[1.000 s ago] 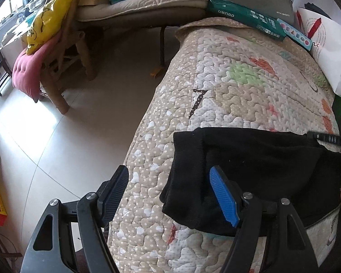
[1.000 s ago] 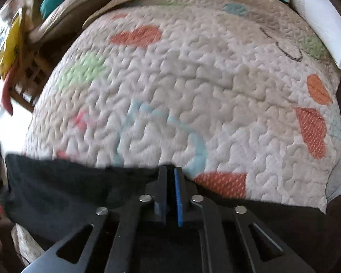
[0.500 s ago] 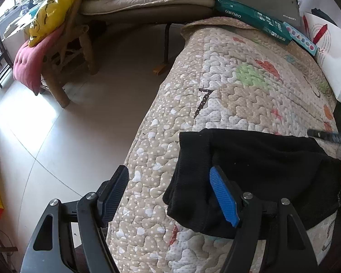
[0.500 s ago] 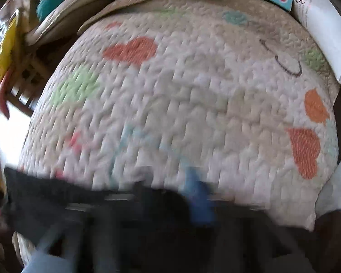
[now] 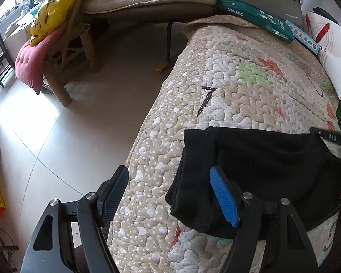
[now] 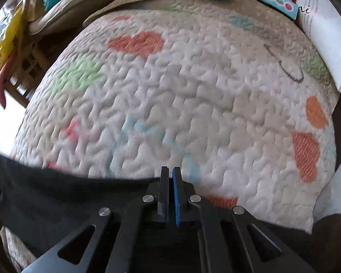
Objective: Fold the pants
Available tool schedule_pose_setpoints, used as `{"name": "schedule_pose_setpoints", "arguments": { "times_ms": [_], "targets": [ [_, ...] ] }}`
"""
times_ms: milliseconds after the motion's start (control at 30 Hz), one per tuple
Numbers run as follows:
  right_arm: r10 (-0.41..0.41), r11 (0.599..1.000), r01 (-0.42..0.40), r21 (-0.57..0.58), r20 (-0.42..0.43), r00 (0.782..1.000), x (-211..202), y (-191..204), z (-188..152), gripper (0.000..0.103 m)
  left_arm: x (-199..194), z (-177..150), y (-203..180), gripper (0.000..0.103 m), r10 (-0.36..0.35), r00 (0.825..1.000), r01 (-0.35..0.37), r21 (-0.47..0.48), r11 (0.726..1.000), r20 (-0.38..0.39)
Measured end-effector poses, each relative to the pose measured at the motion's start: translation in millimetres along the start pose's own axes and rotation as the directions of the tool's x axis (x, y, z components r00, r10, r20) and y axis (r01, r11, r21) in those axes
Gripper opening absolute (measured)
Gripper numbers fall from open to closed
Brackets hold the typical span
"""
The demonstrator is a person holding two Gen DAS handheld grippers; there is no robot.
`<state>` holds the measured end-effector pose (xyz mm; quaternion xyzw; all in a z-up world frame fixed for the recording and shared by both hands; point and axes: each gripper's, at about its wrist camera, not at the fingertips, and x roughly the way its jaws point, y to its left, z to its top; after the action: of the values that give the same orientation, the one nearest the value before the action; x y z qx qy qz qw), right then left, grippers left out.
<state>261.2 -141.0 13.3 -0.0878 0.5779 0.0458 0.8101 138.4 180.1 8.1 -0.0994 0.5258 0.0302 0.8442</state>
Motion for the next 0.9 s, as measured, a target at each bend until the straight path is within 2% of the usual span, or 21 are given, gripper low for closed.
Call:
{"name": "schedule_pose_setpoints", "arguments": {
  "times_ms": [100, 233, 300, 333, 367, 400, 433, 467, 500, 533, 567, 633, 667, 900],
  "targets": [
    [-0.065, 0.998, 0.065, 0.0, 0.008, 0.998, 4.5, -1.3, 13.1, 0.001, -0.6, 0.5, 0.4, 0.073, -0.003, 1.0, 0.003, 0.001, 1.0, 0.003],
    [-0.073, 0.996, 0.071, 0.049, 0.044, 0.996, -5.3, -20.6, 13.2, 0.003, -1.2, 0.8, 0.9, 0.073, -0.01, 1.0, 0.01, -0.005, 1.0, 0.004],
    [-0.063, 0.998, 0.062, 0.028, 0.046, 0.997, -12.6, -21.6, 7.5, 0.009, -2.3, 0.7, -0.4, 0.073, -0.011, 1.0, 0.011, -0.001, 1.0, 0.008],
    [-0.038, 0.999, 0.037, 0.013, 0.033, 0.999, -15.1, -18.7, 2.6, 0.016, -2.5, 0.6, -1.2, 0.073, -0.01, 1.0, 0.01, 0.002, 1.0, 0.009],
    [0.001, 1.0, 0.0, -0.013, 0.016, 1.0, -16.2, -14.7, -3.8, 0.042, -2.3, 0.4, -2.2, 0.073, -0.009, 1.0, 0.009, 0.005, 1.0, 0.009],
    [0.012, 0.999, -0.012, -0.033, 0.012, 1.0, -18.0, -10.0, -10.8, 0.073, -1.9, 0.3, -2.7, 0.073, -0.008, 1.0, 0.008, 0.006, 1.0, 0.008],
    [0.01, 0.998, -0.009, -0.058, 0.017, 1.0, -17.4, -3.6, -15.7, 0.081, -1.7, 0.1, -2.9, 0.073, -0.009, 1.0, 0.009, 0.005, 1.0, 0.007],
    [-0.004, 0.996, 0.007, -0.094, 0.029, 1.0, -17.4, 2.4, -21.2, 0.082, -1.8, 0.0, -3.3, 0.073, -0.01, 1.0, 0.01, 0.005, 1.0, 0.007],
    [-0.019, 0.991, 0.023, -0.134, 0.029, 0.999, -15.1, 9.9, -27.3, 0.081, -1.8, 0.0, -3.8, 0.073, -0.007, 1.0, 0.007, 0.007, 1.0, 0.008],
    [-0.01, 0.988, 0.01, -0.156, 0.006, 1.0, -10.4, 13.9, -29.2, 0.052, -1.8, 0.0, -3.8, 0.073, -0.004, 1.0, 0.004, 0.008, 1.0, 0.007],
    [0.028, 0.987, -0.032, -0.155, -0.03, 0.999, -5.0, 16.7, -31.2, 0.027, -1.5, -0.1, -3.6, 0.073, 0.0, 1.0, 0.0, 0.008, 1.0, 0.006],
    [0.007, 0.989, -0.009, -0.147, -0.013, 1.0, -4.5, 19.5, -24.5, 0.015, -0.2, -0.5, -2.9, 0.073, 0.004, 1.0, -0.004, 0.007, 1.0, 0.001],
    [-0.013, 0.99, 0.012, -0.143, -0.005, 1.0, -3.5, 20.3, -18.0, 0.005, 0.4, -0.6, -2.0, 0.073, 0.007, 1.0, -0.007, 0.004, 1.0, -0.003],
    [-0.135, 0.987, 0.134, -0.094, -0.002, 0.991, 21.1, 13.8, 19.8, 0.0, 0.4, 0.9, 2.6, 0.073, -0.001, 1.0, 0.001, -0.017, 1.0, -0.007]
  ]
}}
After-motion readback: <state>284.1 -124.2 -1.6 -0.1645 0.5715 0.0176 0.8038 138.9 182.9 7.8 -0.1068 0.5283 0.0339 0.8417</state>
